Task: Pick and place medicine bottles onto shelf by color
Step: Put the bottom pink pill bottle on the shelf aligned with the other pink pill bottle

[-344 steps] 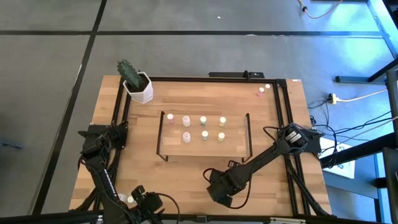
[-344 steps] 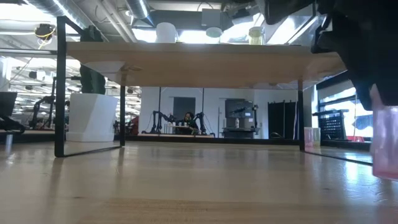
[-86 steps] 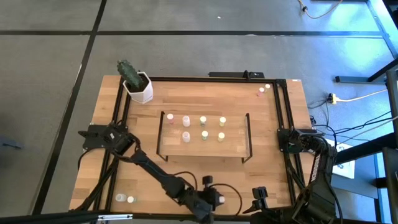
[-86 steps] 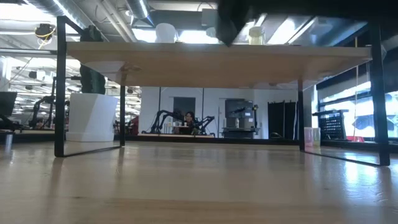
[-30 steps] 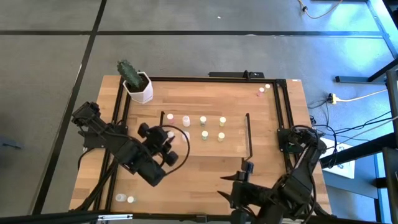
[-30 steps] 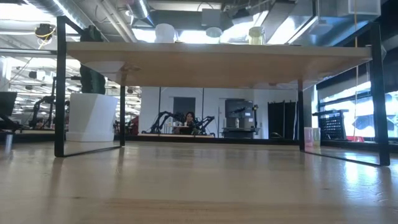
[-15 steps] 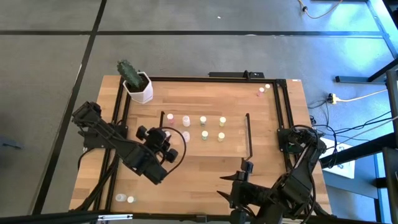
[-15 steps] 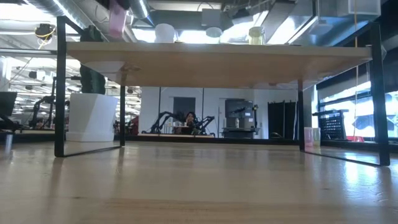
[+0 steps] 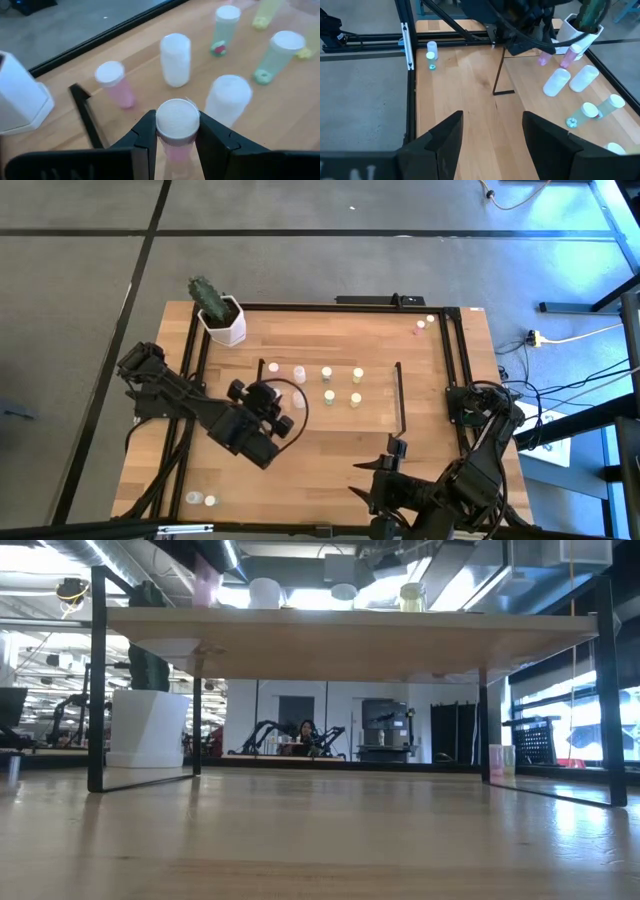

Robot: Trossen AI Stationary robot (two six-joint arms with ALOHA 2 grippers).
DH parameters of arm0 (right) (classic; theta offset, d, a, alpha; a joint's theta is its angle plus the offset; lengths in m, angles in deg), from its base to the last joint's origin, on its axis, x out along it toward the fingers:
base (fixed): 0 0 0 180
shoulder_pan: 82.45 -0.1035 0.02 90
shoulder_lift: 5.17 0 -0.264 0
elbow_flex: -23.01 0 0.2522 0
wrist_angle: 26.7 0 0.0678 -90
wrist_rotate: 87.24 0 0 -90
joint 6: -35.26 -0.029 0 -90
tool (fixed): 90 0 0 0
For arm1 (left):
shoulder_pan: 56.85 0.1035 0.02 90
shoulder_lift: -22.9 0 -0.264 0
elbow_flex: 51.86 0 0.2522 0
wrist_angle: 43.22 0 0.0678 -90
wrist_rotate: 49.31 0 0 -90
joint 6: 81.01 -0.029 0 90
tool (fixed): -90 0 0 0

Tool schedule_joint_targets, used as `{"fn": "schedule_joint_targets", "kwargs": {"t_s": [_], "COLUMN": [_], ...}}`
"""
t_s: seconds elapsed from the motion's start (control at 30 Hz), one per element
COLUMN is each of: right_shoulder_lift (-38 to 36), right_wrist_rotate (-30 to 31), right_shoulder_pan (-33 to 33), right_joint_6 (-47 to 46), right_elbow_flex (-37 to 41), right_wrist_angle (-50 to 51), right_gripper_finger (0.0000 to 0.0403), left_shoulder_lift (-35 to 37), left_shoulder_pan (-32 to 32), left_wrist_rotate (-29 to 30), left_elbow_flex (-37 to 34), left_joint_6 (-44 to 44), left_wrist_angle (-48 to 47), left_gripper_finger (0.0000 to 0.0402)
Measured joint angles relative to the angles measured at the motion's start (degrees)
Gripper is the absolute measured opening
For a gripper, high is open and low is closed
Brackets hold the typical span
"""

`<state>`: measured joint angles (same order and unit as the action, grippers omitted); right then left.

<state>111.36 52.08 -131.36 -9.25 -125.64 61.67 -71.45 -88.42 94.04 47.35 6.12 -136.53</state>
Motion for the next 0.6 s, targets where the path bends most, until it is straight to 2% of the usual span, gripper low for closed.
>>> {"fn": "schedule_joint_targets", "kwargs": {"t_s": [0.13, 0.6], "right_shoulder_lift": [0.0, 0.0], "right_wrist_rotate": [0.0, 0.0], "right_shoulder_pan": [0.0, 0.0], "right_joint_6": [0.0, 0.0], "right_elbow_flex": [0.0, 0.0], "right_wrist_angle": [0.0, -0.02], "right_gripper_finger": [0.0207, 0.0207], "left_shoulder_lift": [0.0, 0.0], "left_shoulder_pan": [0.58, 1.57], "left_wrist_rotate": [-1.22, -1.56], "left_elbow_flex": [0.0, 0.0], "left_joint_6": [-4.79, -4.73], "left_wrist_angle": [3.28, 1.48], "left_gripper_finger": [0.0092, 0.0092]}}
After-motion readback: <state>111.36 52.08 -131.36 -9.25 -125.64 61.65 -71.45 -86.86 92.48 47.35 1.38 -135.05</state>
